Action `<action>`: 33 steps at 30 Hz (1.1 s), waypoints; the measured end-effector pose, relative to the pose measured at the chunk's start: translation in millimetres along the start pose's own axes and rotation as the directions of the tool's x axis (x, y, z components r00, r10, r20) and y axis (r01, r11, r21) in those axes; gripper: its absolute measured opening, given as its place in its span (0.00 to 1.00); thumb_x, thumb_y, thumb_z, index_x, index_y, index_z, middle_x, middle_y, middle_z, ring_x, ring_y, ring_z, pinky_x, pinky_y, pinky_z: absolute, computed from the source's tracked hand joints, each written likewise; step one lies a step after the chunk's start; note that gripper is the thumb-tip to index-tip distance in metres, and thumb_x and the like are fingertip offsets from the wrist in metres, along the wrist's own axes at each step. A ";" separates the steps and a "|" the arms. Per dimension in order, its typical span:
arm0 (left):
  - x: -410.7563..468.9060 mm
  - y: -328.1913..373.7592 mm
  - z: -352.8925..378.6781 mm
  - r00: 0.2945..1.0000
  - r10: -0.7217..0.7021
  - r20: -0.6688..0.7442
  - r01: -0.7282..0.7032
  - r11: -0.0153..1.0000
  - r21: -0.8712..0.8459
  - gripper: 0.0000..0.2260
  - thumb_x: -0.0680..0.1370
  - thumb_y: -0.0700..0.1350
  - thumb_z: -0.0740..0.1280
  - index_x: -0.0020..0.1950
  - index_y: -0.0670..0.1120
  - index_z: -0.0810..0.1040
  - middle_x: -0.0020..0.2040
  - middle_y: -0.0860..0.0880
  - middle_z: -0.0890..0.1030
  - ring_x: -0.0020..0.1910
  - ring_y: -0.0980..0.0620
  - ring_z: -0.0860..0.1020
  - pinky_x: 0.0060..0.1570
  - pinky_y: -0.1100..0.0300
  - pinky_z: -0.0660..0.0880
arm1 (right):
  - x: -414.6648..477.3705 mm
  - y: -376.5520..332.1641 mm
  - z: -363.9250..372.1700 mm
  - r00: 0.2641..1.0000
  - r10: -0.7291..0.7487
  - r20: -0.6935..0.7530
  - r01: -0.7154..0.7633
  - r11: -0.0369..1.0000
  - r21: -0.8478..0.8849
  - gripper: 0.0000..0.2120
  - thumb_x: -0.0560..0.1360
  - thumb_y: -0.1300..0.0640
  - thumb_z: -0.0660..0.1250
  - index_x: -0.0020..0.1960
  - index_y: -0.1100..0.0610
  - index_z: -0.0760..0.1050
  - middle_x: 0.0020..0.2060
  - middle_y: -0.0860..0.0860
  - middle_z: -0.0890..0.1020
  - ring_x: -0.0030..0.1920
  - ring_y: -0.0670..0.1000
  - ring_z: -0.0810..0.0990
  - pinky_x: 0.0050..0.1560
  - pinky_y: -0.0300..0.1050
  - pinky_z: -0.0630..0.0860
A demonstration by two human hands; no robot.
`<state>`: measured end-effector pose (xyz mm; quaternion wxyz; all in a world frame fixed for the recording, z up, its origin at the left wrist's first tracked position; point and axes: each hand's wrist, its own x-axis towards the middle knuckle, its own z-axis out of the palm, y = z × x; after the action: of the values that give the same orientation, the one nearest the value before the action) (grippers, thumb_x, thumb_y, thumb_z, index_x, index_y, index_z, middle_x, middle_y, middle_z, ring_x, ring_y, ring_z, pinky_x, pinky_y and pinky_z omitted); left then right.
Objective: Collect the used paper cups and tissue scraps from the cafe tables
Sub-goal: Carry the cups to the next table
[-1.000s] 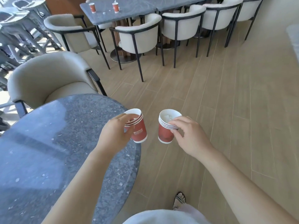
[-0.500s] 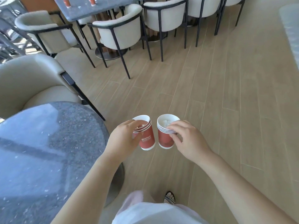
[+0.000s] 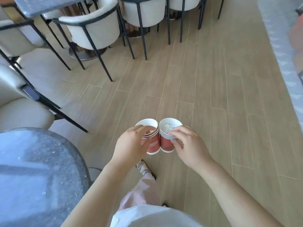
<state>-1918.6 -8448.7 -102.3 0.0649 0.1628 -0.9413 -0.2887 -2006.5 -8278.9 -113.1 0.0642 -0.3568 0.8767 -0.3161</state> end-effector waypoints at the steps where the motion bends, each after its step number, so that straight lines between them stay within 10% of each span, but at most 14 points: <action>1: 17.3 -5.2 -2.6 1.000 -0.001 0.003 0.001 1.000 -0.004 0.13 0.72 0.41 0.67 0.56 0.53 0.79 0.50 0.54 0.81 0.48 0.50 0.78 0.42 0.55 0.76 | 17.7 2.4 1.3 1.000 0.001 0.000 -0.001 1.000 -0.005 0.10 0.72 0.67 0.67 0.51 0.58 0.80 0.47 0.50 0.81 0.51 0.53 0.77 0.51 0.40 0.69; 33: 461.8 -271.1 -209.3 0.864 -0.400 -0.305 0.408 0.912 -0.042 0.10 0.71 0.47 0.68 0.51 0.57 0.79 0.47 0.59 0.80 0.44 0.55 0.75 0.38 0.62 0.69 | 642.2 -81.0 126.0 0.881 -0.433 0.191 0.406 0.899 0.164 0.11 0.72 0.66 0.66 0.52 0.56 0.80 0.48 0.49 0.81 0.52 0.52 0.76 0.51 0.41 0.71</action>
<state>-2233.9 -8928.4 -69.7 0.1466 0.3997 -0.8680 -0.2555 -2389.9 -8815.0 -91.6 0.1129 -0.5669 0.7454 -0.3321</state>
